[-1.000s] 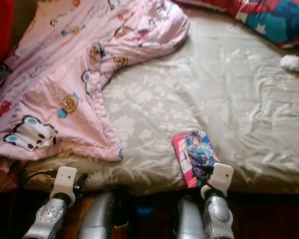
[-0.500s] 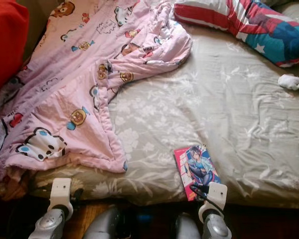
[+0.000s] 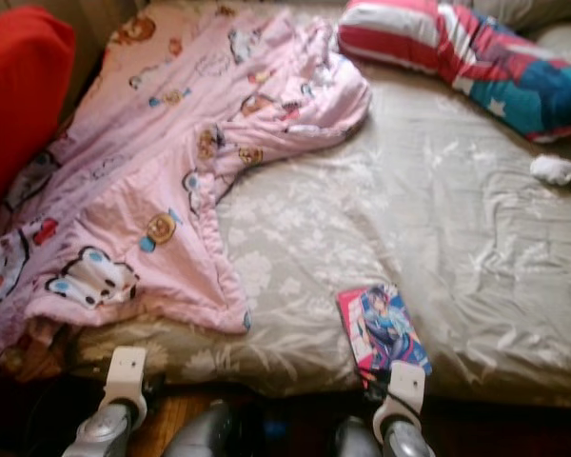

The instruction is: Clean up the room

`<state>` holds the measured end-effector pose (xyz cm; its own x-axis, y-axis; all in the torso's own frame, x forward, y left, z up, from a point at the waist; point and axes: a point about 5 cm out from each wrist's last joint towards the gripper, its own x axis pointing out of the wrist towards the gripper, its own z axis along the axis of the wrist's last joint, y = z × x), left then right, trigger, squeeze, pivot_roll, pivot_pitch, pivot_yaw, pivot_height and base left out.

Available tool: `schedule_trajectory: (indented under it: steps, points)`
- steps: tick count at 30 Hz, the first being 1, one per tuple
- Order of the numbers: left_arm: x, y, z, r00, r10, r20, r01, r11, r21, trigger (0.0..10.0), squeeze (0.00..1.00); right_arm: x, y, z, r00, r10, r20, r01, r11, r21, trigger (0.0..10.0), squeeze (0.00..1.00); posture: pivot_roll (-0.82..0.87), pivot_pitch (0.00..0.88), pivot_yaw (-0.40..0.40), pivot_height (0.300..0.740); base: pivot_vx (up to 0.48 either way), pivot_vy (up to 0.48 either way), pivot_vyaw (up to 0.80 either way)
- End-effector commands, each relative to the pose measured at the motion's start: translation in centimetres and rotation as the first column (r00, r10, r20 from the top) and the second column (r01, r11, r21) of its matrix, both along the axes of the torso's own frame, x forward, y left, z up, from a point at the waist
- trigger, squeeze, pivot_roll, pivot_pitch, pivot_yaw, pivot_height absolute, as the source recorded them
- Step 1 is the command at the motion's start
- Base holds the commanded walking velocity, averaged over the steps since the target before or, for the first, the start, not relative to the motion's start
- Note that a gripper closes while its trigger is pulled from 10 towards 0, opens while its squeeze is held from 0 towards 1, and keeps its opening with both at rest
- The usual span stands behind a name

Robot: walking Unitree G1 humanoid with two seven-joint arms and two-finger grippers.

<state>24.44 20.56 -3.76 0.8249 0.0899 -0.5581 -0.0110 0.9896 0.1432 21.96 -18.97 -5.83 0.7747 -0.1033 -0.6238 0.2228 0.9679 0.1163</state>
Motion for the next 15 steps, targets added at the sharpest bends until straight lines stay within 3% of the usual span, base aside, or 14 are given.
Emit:
schedule_trajectory:
  steps: [1,15]
  points:
    - [-1.28,-0.12,-1.05,0.998,-0.002,-0.062,0.003,1.0,0.003,10.0,0.0,-1.31,-0.2,-0.83,0.999,-0.016,-0.051,0.016,1.0,0.003,10.0,0.0,0.15,0.224,0.006,0.701,0.0,0.0,0.0]
    - [-1.16,-0.39,-1.02,0.997,-0.034,-0.064,0.035,0.999,0.01,10.0,0.0,-0.57,-0.79,-0.22,0.998,-0.064,-0.005,0.064,0.998,0.01,10.0,0.0,0.15,0.196,0.009,0.701,0.0,0.0,0.0]
